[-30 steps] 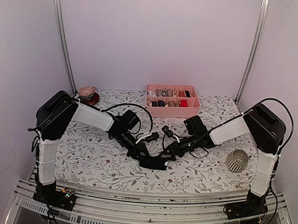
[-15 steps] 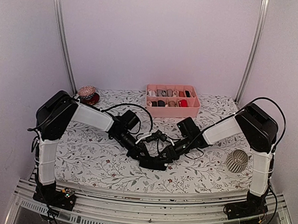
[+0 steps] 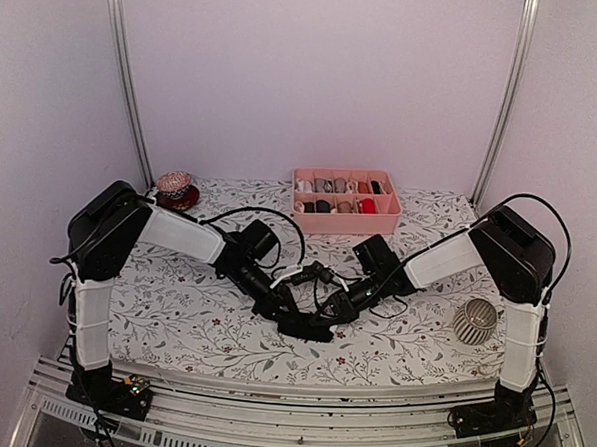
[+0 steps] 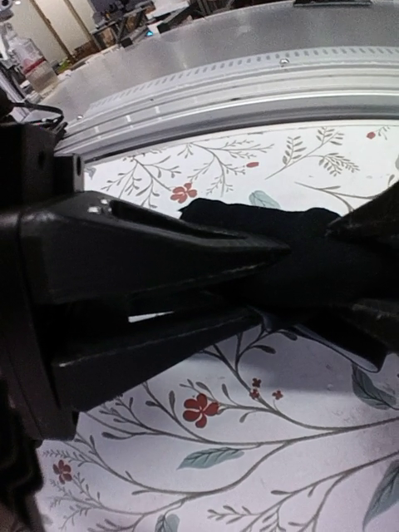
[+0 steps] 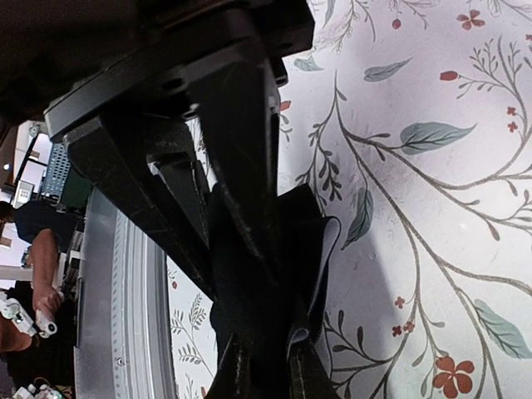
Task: Roll the underwear
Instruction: Pick up the underwear from the center of the board.
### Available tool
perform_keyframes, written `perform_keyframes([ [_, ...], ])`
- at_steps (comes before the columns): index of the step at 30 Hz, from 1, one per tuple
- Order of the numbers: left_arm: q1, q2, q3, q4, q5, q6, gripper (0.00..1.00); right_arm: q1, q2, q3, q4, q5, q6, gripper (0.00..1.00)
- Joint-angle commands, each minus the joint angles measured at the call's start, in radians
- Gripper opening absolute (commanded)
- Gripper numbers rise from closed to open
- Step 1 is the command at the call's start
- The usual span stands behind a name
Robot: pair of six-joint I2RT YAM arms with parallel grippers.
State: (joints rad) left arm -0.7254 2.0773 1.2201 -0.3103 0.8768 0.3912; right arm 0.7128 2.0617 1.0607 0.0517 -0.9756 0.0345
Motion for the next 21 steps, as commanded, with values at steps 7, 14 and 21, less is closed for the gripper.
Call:
perform_keyframes([
  [7, 0.098, -0.238, -0.044, 0.01, -0.154, -0.024, 0.97, 0.011, -0.323, -0.119, -0.017, 0.337, -0.014, 0.02],
  [14, 0.175, -0.248, 0.069, 0.019, -0.293, -0.028, 0.98, 0.012, -0.548, -0.232, 0.033, 0.714, 0.001, 0.02],
  [21, 0.19, -0.101, 0.339, -0.084, -0.389, 0.052, 0.99, 0.012, -0.726, -0.35, 0.097, 1.01, 0.034, 0.02],
])
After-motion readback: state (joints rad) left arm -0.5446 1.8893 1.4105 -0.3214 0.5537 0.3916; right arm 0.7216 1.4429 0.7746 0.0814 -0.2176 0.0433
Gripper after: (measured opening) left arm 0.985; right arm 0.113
